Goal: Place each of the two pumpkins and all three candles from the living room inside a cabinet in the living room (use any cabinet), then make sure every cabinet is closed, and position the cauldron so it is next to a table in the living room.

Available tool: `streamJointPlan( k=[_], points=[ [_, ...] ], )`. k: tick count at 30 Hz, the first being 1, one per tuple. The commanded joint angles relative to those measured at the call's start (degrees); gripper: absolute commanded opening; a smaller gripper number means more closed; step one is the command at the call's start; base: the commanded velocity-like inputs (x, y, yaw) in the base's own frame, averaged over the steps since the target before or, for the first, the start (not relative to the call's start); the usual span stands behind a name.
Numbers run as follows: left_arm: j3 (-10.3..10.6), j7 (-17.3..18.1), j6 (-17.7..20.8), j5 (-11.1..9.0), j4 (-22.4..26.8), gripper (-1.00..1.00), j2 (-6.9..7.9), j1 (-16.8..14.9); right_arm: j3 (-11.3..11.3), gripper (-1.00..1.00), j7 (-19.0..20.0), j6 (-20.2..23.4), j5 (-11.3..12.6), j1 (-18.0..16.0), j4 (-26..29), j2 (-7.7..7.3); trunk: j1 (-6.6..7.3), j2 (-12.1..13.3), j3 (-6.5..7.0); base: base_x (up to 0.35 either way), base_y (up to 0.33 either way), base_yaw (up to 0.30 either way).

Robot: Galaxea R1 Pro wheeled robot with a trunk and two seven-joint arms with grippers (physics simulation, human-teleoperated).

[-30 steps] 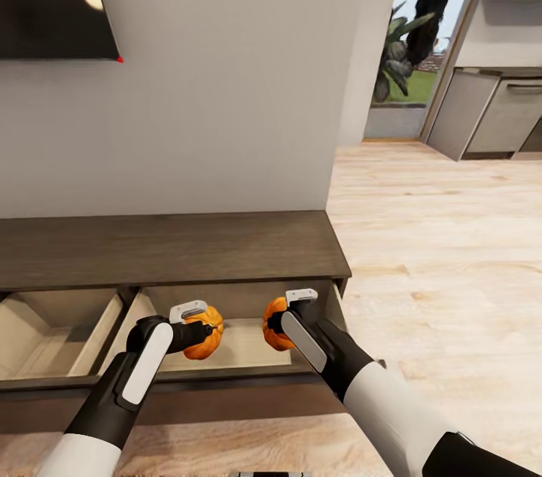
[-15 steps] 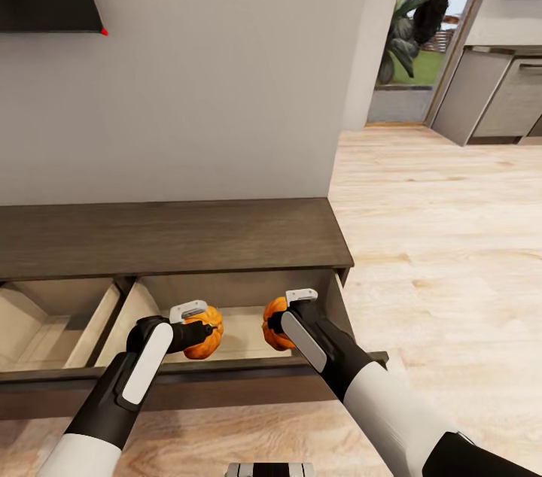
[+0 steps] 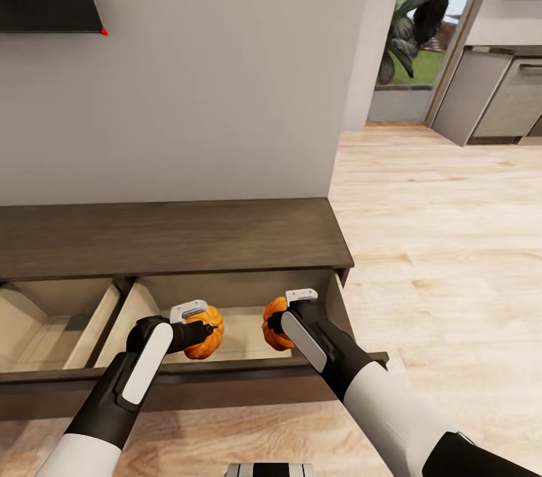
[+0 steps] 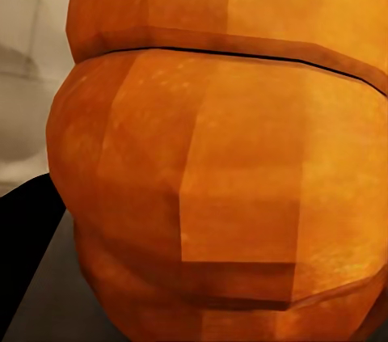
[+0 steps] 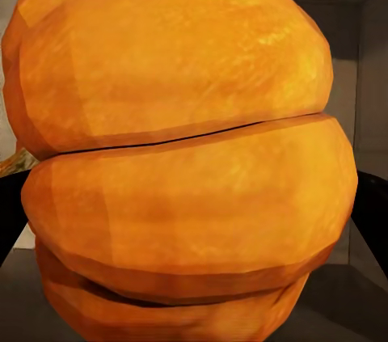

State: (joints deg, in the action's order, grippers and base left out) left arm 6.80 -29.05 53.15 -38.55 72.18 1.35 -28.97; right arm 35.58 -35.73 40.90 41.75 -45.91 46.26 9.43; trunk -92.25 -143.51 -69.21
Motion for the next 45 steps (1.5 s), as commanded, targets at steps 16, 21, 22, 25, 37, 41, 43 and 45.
streamJointPlan(
  k=[16, 21, 22, 25, 37, 41, 43, 45],
  points=[
    [0.15, -0.81, 0.11, -0.47, 0.06, -1.00, 0.06, -0.04, 0.19, -1.00, -0.65, 0.06, 0.52, -0.06, 0.07, -0.03, 0.00, -0.02, -0.05, 0.102, 0.000, 0.000],
    [0.15, -0.84, 0.00, -0.47, 0.14, -1.00, 0.06, -0.04, 0.19, -1.00, -0.65, 0.06, 0.52, -0.06, 0.06, -0.03, 0.00, -0.02, -0.05, 0.022, 0.000, 0.000],
    [0.15, -0.82, -0.03, -0.47, 0.15, -1.00, 0.06, -0.04, 0.19, -1.00, -0.65, 0.06, 0.52, -0.06, 0.07, -0.03, 0.00, -0.02, -0.05, 0.003, 0.000, 0.000],
    [0.15, -0.76, -0.06, -0.47, 0.15, -1.00, 0.06, -0.04, 0.19, -1.00, -0.65, 0.06, 0.52, -0.06, 0.07, -0.03, -0.05, -0.05, -0.49, 0.001, 0.000, 0.000],
    [0.15, -0.69, -0.21, -0.47, 0.15, -1.00, 0.06, -0.04, 0.19, -1.00, -0.65, 0.06, 0.52, -0.06, 0.06, -0.03, -0.36, -0.21, -3.15, 0.000, 0.000, 0.000],
    [0.15, -0.74, -0.24, -0.47, 0.15, -1.00, 0.06, -0.04, 0.19, -1.00, -0.65, 0.06, 0.52, -0.06, 0.09, -0.03, -0.46, -0.26, -4.04, 0.000, 0.000, 0.000],
    [0.15, -0.76, -0.24, -0.47, 0.15, -1.00, 0.06, -0.04, 0.19, -1.00, -0.65, 0.06, 0.52, -0.06, 0.13, -0.03, -0.51, -0.29, -4.48, 0.000, 0.000, 0.000],
    [0.15, -0.76, -0.24, -0.47, 0.15, -1.00, 0.06, -0.04, 0.19, -1.00, -0.65, 0.06, 0.52, -0.06, 0.14, -0.03, -0.56, -0.32, -4.92, 0.000, 0.000, 0.000]
  ],
)
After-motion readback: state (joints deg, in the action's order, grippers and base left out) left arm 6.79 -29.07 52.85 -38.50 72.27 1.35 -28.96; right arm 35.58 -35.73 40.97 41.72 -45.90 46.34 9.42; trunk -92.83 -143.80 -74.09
